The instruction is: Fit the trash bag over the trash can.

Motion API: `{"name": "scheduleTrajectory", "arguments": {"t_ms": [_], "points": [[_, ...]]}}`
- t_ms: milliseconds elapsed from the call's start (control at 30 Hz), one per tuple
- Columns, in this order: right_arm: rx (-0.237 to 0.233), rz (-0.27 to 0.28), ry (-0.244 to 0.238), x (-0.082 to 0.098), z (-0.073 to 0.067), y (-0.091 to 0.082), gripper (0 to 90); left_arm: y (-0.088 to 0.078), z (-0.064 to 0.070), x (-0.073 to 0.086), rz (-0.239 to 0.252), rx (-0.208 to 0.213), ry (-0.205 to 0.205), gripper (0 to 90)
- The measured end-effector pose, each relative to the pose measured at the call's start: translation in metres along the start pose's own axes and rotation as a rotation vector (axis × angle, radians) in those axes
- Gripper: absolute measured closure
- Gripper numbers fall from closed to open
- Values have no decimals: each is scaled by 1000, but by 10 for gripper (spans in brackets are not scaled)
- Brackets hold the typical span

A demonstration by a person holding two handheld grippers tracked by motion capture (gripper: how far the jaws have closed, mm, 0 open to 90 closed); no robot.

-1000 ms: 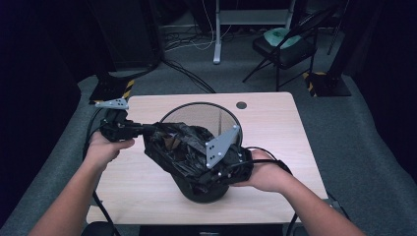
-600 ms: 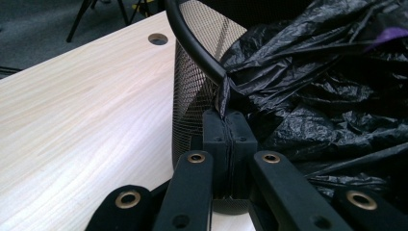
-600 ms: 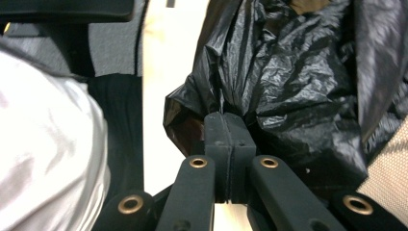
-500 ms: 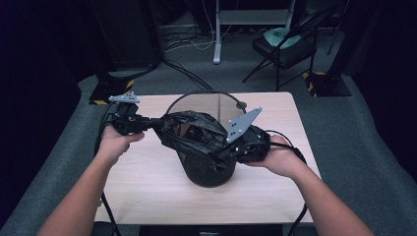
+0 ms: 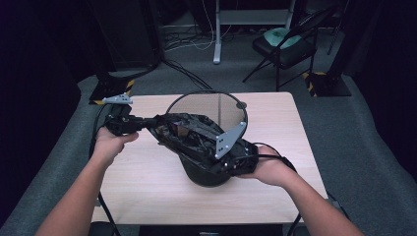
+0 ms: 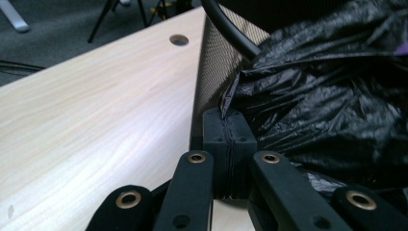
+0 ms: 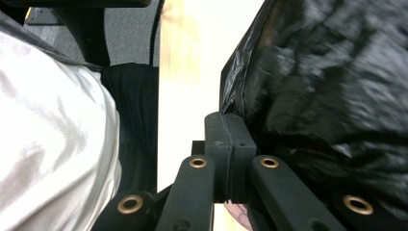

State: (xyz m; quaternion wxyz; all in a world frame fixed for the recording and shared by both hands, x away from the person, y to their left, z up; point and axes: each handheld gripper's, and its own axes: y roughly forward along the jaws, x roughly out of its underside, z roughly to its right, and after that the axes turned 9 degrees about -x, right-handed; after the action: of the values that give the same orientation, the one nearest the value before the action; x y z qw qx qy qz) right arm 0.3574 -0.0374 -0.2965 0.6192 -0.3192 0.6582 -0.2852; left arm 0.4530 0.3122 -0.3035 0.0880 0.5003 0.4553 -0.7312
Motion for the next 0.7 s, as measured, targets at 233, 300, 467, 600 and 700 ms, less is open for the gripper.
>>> {"name": "scheduleTrajectory", "arguments": {"t_ms": [233,300,467,600,700], "points": [[-4,6,28,5,5,1,893,15,3,-11,32,-28,-21,881],[-22,15,24,4,3,0,832,14,5,-12,23,-26,-8,837],[-62,115,43,1,-3,-23,698,1,9,-12,31,-33,22,753],[-70,181,38,-3,-12,-45,662,-12,11,-15,42,-37,24,638],[-46,189,39,-5,-14,-56,636,-21,17,-17,46,-29,40,577]]}}
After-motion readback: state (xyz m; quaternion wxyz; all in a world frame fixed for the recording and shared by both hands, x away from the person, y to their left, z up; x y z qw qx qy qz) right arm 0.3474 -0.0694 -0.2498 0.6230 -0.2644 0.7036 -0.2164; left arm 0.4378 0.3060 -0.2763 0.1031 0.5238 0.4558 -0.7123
